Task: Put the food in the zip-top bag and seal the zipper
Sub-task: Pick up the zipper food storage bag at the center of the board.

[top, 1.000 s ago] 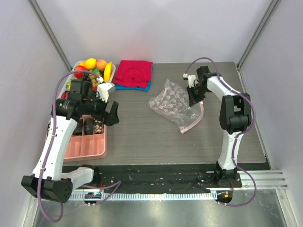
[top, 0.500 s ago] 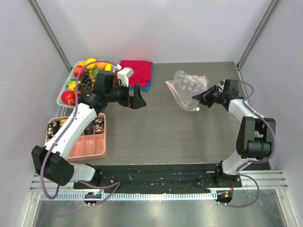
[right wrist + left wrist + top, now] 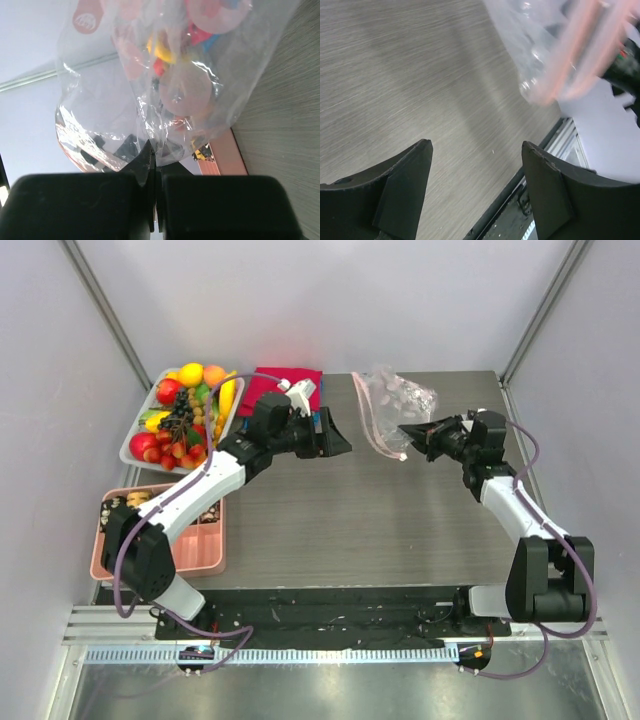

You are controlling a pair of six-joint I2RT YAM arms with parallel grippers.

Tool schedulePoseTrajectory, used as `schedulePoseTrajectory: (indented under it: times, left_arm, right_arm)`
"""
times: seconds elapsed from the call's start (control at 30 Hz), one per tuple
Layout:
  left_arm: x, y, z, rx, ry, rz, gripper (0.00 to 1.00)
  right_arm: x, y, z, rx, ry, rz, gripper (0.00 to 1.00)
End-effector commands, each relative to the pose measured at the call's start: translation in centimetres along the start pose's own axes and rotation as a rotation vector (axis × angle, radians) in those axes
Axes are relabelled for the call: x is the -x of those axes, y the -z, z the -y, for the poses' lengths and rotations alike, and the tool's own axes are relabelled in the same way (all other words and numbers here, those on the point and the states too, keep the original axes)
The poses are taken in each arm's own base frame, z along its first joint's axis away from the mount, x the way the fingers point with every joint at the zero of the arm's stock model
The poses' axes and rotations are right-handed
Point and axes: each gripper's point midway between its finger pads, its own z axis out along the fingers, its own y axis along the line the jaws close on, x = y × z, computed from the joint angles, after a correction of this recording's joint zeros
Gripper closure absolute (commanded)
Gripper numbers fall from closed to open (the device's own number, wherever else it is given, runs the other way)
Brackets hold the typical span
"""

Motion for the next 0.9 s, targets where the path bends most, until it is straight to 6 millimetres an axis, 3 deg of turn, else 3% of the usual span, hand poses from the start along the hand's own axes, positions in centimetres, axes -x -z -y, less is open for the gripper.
schedulePoseTrajectory:
  times: [0.0,0.13,0.43,0.87]
  left_arm:
    - [3.7,-1.0,2.4,-0.017,0.026,0.127,0.28]
    - [3.9,-1.3,3.3,-0.028,0.02,0.13,0.37]
    - [3.8,-0.5,4.4,-0.034,-0.041,0.161,0.42]
    - [5.4,-3.1,3.8,0.03,-0.039,0.18,0.46]
  right_arm:
    - [-0.6,0.6,-1.2,0.024,0.024,0.052,0.99]
    - [-0.3,0.8,-0.6,-0.006,0.039,0.081,0.99]
    - [-1.0,0.3,0.8,-0.059,0.067,0.073,0.99]
    - [-2.1,0.3,0.7,-0.047,0.085,0.05,0.99]
